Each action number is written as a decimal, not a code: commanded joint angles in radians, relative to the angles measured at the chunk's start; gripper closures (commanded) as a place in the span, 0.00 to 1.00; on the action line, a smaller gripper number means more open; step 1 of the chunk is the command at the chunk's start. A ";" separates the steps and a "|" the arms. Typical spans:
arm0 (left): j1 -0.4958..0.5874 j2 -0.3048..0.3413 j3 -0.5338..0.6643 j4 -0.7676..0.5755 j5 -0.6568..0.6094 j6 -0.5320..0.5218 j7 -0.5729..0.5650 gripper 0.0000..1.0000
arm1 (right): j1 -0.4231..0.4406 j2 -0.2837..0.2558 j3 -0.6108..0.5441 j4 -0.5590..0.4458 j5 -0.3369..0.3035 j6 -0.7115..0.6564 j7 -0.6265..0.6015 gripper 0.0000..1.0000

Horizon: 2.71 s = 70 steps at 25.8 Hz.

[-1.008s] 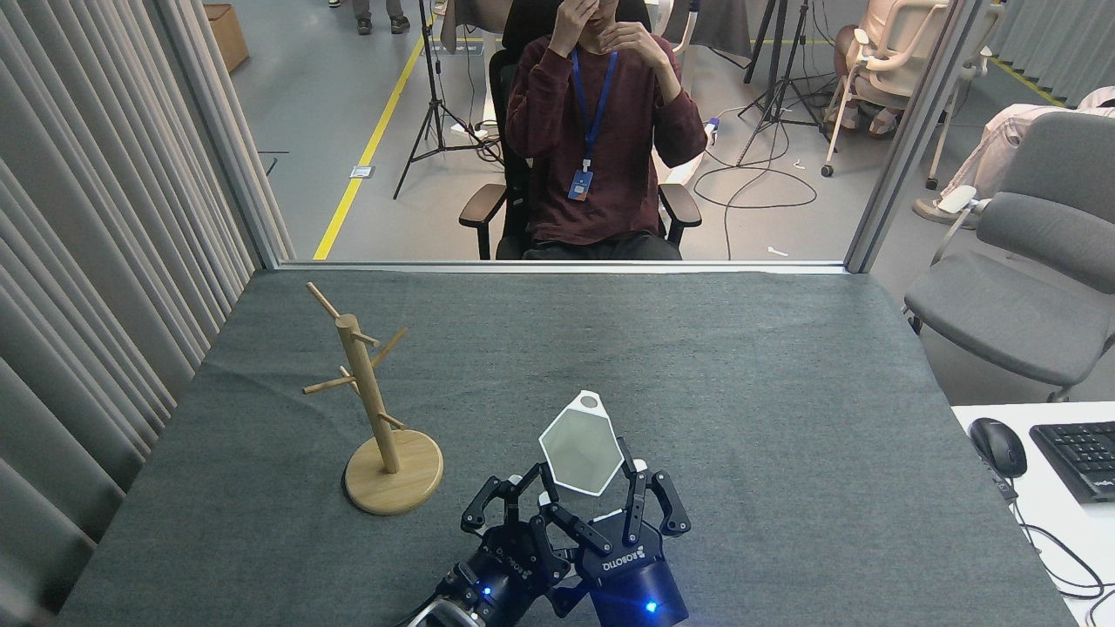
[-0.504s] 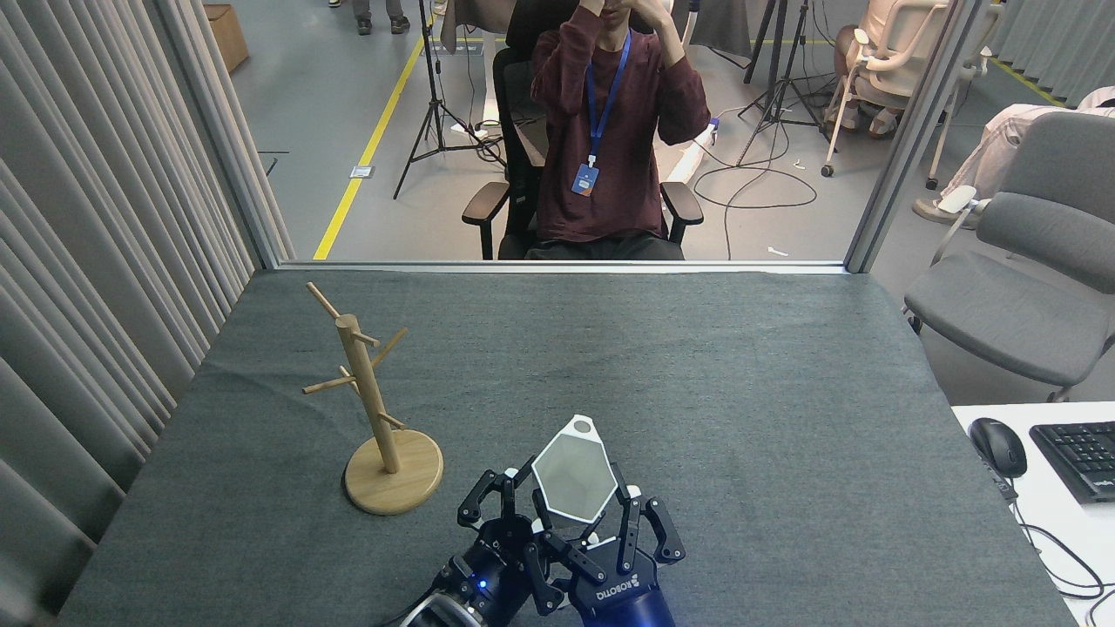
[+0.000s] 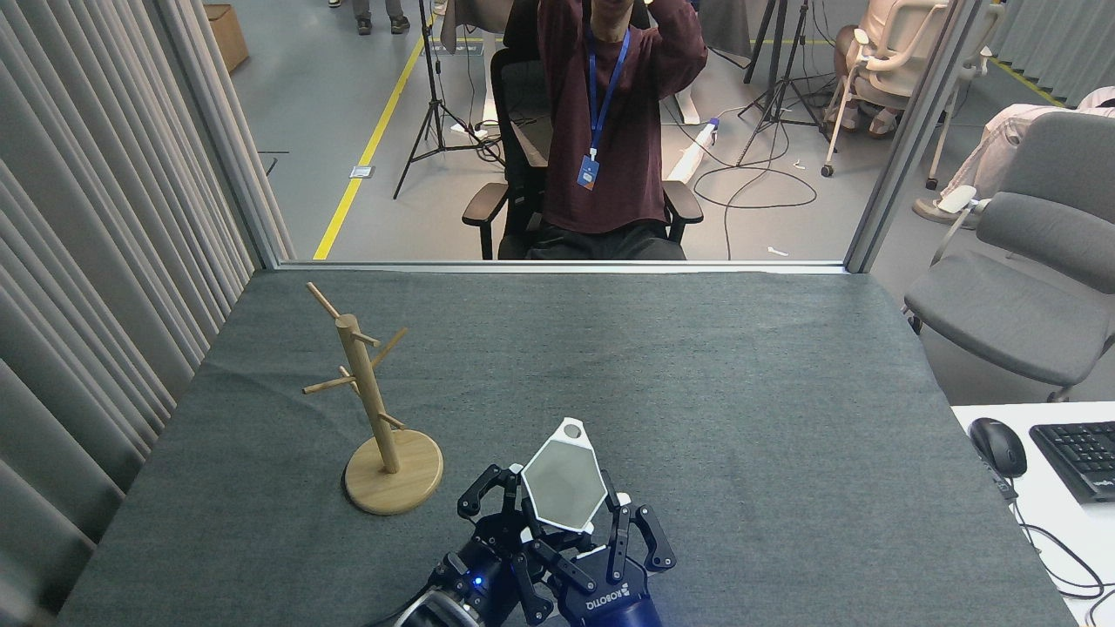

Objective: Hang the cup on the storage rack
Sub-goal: 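Grasp the white cup with the left gripper beside the right gripper, then release the cup from the right gripper and carry it toward the stand with left, then move the held cup with the left gripper onto a peg of the wooden stand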

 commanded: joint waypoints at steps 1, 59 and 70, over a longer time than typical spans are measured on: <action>-0.002 0.003 0.001 -0.004 0.001 0.005 0.001 0.43 | 0.000 0.000 0.001 0.000 0.000 0.005 0.007 0.41; -0.022 0.082 0.490 0.025 -0.553 0.459 0.053 0.46 | -0.121 -0.248 -0.414 0.210 -0.349 0.121 0.051 0.02; -0.028 0.070 0.483 0.040 -0.565 0.460 0.058 0.41 | -0.121 -0.253 -0.414 0.212 -0.350 0.120 0.051 0.02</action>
